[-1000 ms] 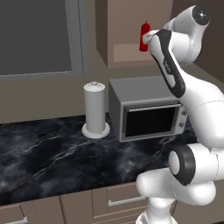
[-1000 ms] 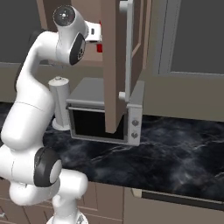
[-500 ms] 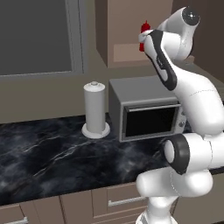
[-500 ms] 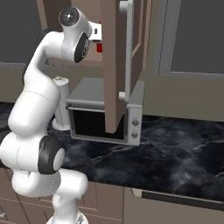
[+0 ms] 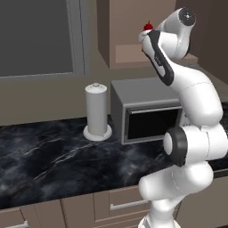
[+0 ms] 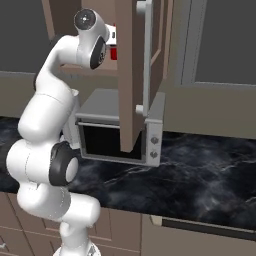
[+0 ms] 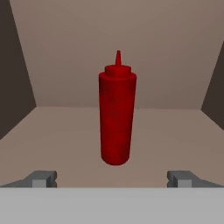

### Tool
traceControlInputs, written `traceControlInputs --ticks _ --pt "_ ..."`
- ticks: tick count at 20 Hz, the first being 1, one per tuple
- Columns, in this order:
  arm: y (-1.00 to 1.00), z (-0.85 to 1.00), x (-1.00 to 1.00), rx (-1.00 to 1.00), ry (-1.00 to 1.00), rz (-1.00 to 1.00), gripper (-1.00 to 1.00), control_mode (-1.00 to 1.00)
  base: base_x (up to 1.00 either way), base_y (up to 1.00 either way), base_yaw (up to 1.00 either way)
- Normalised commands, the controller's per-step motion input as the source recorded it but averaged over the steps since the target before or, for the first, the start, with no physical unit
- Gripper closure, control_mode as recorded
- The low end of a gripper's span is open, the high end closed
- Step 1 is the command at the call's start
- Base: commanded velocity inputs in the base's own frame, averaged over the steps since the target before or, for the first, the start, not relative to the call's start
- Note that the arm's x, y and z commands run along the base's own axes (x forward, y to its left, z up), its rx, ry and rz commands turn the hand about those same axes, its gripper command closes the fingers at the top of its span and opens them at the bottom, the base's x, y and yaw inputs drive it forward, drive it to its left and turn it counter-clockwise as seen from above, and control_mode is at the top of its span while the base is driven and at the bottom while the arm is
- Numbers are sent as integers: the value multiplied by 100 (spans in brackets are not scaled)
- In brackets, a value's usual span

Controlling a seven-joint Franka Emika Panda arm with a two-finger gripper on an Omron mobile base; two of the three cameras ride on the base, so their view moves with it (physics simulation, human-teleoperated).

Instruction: Move the mustard and ketchup from the cabinet to the dining counter.

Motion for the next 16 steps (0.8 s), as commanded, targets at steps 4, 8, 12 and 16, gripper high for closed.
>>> traceControlInputs --ticks 4,8,12,16 --pt "0 -3 38 0 0 -1 -100 -100 0 0 0" --pt "0 -3 41 1 0 0 -100 -100 0 0 0" --pt "0 -2 38 0 0 0 -100 -100 0 0 0" --pt "0 -1 32 0 1 0 -100 -100 0 0 0"
